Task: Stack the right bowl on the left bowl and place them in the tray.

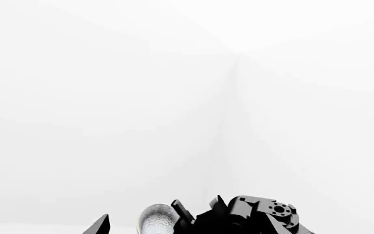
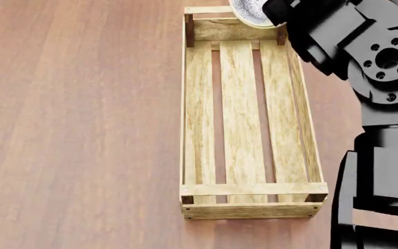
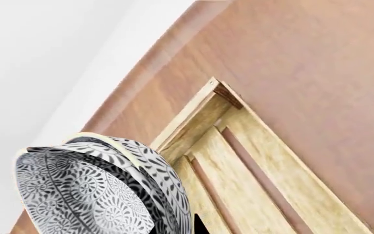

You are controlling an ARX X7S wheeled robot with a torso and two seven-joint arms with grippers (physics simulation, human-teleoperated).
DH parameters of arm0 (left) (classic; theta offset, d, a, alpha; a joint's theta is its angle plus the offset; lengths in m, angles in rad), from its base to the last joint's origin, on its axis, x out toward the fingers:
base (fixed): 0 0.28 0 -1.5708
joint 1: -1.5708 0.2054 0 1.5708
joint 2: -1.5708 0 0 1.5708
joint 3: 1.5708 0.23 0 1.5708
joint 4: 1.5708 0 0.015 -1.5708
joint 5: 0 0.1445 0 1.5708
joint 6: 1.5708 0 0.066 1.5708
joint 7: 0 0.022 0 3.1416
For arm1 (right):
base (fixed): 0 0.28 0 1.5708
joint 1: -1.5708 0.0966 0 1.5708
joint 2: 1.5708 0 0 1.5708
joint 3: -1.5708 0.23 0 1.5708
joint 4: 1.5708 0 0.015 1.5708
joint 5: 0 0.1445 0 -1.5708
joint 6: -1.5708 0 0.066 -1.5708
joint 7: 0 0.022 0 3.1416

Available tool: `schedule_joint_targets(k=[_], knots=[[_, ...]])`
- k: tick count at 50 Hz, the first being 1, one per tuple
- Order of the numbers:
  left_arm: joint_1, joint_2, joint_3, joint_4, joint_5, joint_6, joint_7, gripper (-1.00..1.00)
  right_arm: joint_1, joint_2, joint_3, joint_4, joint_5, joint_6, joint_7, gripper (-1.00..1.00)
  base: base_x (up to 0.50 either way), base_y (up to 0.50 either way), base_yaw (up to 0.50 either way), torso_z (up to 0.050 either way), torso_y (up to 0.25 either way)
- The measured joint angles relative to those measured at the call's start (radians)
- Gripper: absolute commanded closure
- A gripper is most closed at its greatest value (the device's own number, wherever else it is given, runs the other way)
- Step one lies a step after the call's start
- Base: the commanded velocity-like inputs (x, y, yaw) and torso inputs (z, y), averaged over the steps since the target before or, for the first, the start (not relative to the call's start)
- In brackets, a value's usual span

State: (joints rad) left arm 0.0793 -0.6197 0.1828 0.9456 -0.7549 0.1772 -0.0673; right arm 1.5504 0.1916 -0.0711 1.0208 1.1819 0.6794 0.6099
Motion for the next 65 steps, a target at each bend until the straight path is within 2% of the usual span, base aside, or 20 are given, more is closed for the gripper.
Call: schedule_joint_targets(k=[15,42,65], knots=[[-0.004,0.004,0.011,-0.011,0.010,-0.001,-0.002,-1.00,0.090,-0.065,0.071,0.205,-0.026,-0.102,0.030,1.00,0.00,0.00,0.00,0.000,0.001],[-0.012,0.010,0.040,-0.030,0.057,-0.014,-0.001,-1.00,0.070,-0.160,0.355,0.260,-0.210,-0.279,0.249,1.00,0.00,0.00,0.00,0.000,0.001],[-0.024,0.010,0.058,-0.035,0.073,-0.022,-0.005,-1.00,-0.013,-0.172,0.101,0.262,0.130,-0.421,0.346,1.00,0.00,0.00,0.00,0.000,0.000]])
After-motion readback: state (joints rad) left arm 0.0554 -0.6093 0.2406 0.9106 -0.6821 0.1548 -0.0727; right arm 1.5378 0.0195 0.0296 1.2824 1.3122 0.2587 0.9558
